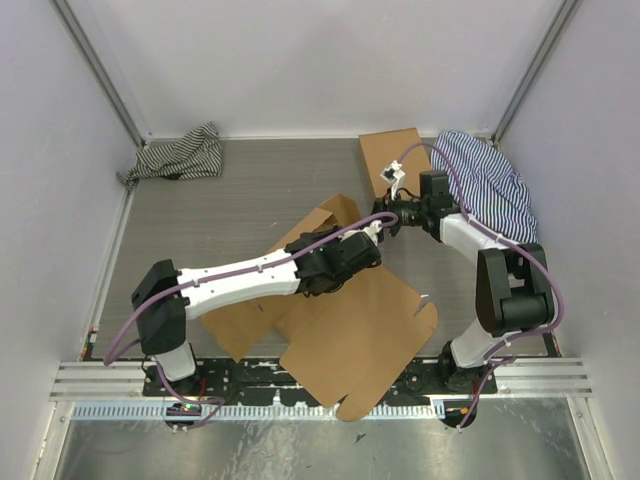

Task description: Fold the paper box

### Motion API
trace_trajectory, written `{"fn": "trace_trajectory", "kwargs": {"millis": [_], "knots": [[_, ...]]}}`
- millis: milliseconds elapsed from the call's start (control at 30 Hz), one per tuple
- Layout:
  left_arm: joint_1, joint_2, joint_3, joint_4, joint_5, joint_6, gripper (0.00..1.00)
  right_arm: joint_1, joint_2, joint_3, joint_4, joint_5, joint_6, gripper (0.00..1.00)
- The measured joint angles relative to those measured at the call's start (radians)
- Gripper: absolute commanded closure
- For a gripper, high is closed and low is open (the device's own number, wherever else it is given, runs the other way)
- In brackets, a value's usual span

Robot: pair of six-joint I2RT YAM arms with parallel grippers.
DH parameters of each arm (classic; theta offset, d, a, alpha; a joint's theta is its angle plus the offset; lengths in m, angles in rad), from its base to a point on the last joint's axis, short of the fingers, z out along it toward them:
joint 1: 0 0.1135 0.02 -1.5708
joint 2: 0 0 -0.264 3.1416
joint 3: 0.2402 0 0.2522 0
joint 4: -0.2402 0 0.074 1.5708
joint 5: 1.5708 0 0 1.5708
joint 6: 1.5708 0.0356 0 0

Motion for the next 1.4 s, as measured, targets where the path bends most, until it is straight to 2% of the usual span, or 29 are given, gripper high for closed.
{"fn": "trace_trajectory", "kwargs": {"millis": [333,533,667,867,1067,1233,1400], "knots": [[-0.011,0.008,0.048,-0.051,0.023,-0.029,1.00,-0.024,0.003,0.000,0.014,-0.051,0.018,0.17],[-0.026,0.017,0.048,-0.061,0.021,-0.040,1.00,-0.138,0.003,0.000,0.116,-0.063,0.137,0.18],[-0.040,0.024,0.055,-0.080,0.021,-0.050,1.00,-0.182,0.005,0.022,0.151,-0.013,0.199,0.24],[-0.074,0.047,0.087,-0.107,0.016,-0.064,1.00,-0.154,0.113,0.176,0.154,0.042,0.230,0.26],[-0.117,0.065,0.140,-0.143,0.014,-0.084,1.00,-0.086,0.244,0.245,0.146,0.084,0.233,0.27],[-0.140,0.067,0.165,-0.167,0.014,-0.105,1.00,-0.057,0.327,0.265,0.163,0.057,0.254,0.28],[-0.150,0.090,0.183,-0.200,0.011,-0.121,1.00,-0.057,0.319,0.230,0.175,0.005,0.243,0.28]]}}
